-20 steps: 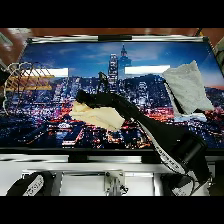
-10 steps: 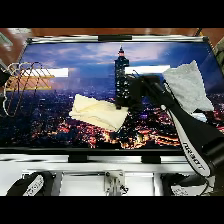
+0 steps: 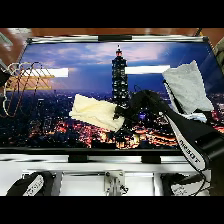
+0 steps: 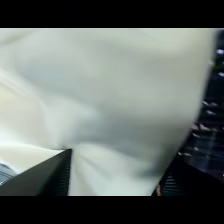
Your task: Fold the shirts.
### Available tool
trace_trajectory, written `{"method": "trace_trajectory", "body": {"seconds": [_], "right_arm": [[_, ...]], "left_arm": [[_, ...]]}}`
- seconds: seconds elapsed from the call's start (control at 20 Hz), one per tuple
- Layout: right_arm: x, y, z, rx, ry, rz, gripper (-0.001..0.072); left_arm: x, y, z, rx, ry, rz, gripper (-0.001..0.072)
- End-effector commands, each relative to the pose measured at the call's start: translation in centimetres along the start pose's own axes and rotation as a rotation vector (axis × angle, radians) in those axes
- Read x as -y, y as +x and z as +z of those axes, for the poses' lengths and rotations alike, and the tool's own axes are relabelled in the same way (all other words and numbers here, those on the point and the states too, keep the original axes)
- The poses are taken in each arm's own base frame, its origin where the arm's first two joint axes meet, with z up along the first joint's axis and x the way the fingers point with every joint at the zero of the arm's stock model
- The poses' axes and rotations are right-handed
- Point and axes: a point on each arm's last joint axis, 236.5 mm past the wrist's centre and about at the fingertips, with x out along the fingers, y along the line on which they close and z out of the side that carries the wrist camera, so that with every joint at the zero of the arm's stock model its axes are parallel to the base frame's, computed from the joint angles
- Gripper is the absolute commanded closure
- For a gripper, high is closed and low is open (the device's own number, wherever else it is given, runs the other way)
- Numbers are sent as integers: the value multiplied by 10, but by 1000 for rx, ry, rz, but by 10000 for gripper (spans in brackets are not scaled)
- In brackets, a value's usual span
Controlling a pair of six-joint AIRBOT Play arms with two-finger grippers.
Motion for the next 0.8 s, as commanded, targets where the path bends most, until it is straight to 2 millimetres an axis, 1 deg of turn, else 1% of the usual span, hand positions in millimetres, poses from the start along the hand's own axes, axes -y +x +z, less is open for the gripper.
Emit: {"method": "trace_trajectory", "body": {"seconds": [0.0, 0.05, 0.1, 0.15, 0.2, 0.25, 0.3, 0.35, 0.4, 0.5, 0.6, 0.65, 0.75], "right_arm": [[-30, 9, 8, 38, 22, 120, 569], [-40, 1, 14, 54, -15, 159, 638], [-53, -17, 26, 95, -83, 208, 638], [-65, -42, 42, 151, -125, 245, 638], [-76, -77, 65, 235, -153, 284, 638], [-86, -117, 87, 328, -171, 319, 638], [-92, -164, 110, 433, -181, 353, 638], [-94, -208, 128, 525, -185, 382, 638], [-92, -254, 145, 621, -186, 405, 638], [-79, -333, 169, 779, -167, 435, 638], [-57, -396, 184, 912, -133, 449, 638], [-44, -423, 188, 972, -120, 448, 638], [-16, -467, 195, 1072, -87, 437, 638]], "left_arm": [[0, 0, 0, 0, 0, 1, 678], [0, 0, 0, 1, 0, 1, 679], [0, 0, 0, 1, 0, 1, 678], [0, 0, 0, 1, 0, 1, 678], [0, 0, 0, 1, 0, 1, 678], [0, 0, 0, 1, 0, 0, 678], [0, 0, 0, 0, 0, 0, 678], [0, 0, 0, 1, 0, 0, 678], [0, 0, 0, 1, 0, 0, 678], [0, -1, 0, 1, 0, 0, 678], [0, -1, 0, 0, 0, -1, 678], [0, -1, 0, 0, 0, -1, 678], [1, -1, -2, -6, 0, -2, 678]]}}
